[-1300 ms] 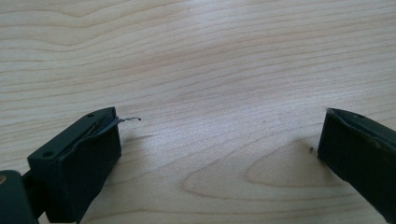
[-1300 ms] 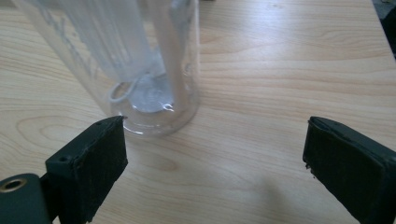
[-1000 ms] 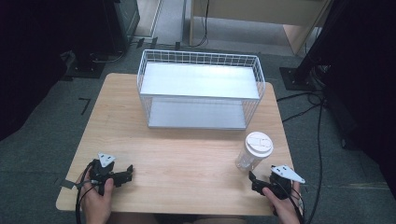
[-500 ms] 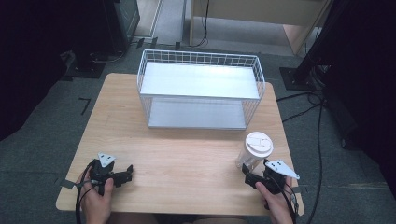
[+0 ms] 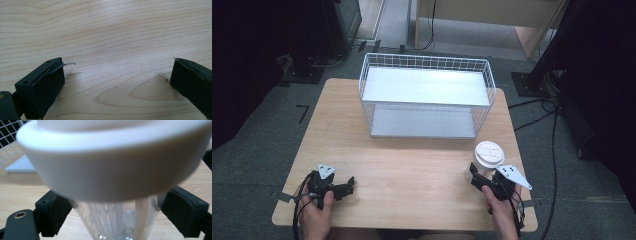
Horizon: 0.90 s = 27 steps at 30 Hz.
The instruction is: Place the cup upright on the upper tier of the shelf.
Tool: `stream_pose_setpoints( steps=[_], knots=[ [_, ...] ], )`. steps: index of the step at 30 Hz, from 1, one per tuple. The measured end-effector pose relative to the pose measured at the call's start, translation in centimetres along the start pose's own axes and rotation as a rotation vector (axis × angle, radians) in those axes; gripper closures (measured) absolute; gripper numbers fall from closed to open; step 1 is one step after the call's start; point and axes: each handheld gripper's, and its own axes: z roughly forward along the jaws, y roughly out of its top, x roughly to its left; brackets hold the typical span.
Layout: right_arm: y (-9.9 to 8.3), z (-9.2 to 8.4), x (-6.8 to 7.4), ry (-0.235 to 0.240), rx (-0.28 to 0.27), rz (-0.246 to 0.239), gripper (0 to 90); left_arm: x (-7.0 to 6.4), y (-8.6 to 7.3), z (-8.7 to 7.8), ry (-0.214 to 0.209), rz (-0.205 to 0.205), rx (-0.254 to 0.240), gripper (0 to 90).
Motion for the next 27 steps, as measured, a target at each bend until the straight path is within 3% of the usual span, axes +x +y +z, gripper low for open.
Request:
stream_pose_setpoints(
  steps=[9,16,22,27],
  knots=[
    [0.6,0.5,0.6,-0.024,-0.083,0.040,10.6,0.0,0.0,0.0,0.000,0.000,0.000,0.0],
    [0.9,0.7,1.2,-0.073,-0.102,0.011,14.2,0.0,0.0,0.0,0.000,0.000,0.000,0.0],
    [1.5,0.4,1.4,-0.043,-0.107,0.030,15.6,0.0,0.0,0.0,0.000,0.000,0.000,0.0],
    [2.4,0.1,2.0,-0.026,-0.123,0.013,15.7,0.0,0.0,0.0,0.000,0.000,0.000,0.0]
  ],
)
